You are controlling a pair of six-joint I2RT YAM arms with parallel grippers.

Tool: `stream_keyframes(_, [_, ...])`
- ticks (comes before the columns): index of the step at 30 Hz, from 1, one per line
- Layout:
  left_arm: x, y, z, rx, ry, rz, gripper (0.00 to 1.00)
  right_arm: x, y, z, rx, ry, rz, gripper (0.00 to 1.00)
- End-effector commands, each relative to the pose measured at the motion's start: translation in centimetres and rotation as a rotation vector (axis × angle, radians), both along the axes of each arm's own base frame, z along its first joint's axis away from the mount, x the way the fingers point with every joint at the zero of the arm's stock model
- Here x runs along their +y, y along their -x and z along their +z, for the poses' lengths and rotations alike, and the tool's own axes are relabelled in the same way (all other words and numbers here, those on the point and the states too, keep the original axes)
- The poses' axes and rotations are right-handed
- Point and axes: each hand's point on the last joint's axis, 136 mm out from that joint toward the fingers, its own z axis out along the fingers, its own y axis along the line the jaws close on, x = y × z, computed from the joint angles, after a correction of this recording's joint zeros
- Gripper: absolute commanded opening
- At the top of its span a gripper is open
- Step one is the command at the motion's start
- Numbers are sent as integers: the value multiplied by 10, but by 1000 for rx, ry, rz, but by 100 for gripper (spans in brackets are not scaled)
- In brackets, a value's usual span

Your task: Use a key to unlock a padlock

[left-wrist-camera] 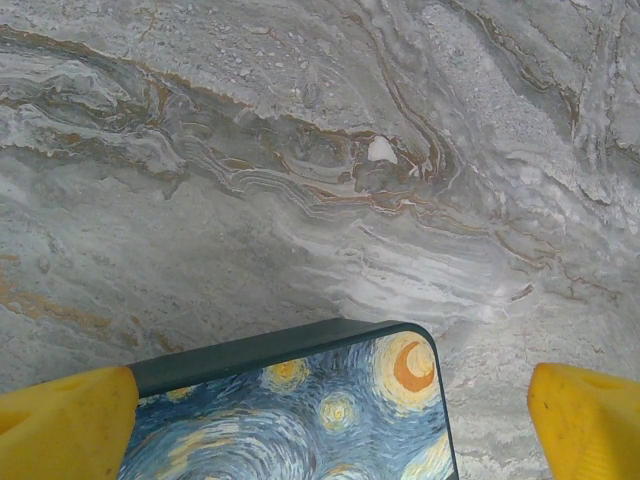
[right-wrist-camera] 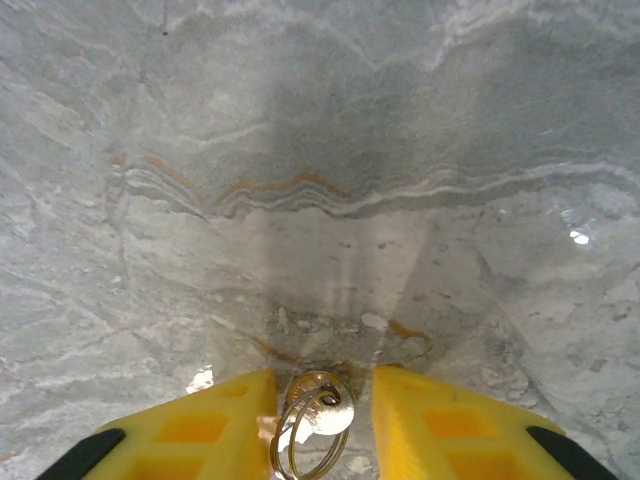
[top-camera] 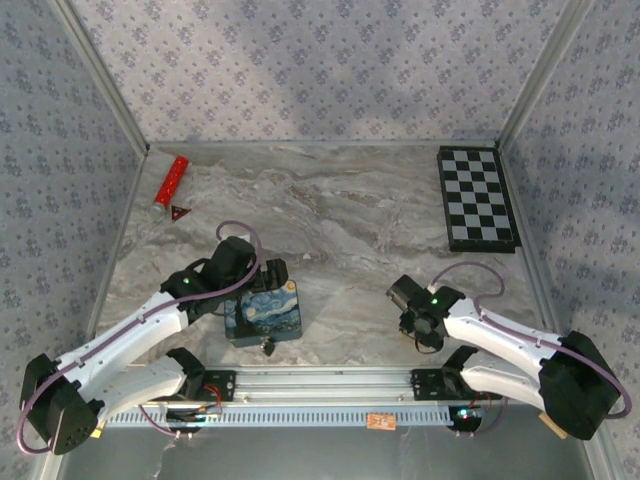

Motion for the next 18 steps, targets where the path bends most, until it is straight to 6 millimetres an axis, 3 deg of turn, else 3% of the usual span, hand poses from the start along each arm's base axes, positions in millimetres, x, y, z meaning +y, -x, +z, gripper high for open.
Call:
stream_keyframes(1, [1, -3, 5, -28, -7, 2, 100, 5, -3, 0, -12, -15, 9, 28])
stream_keyframes(18, [-5, -6, -1, -10, -14, -10, 100, 7, -7, 11, -71, -61, 2, 11])
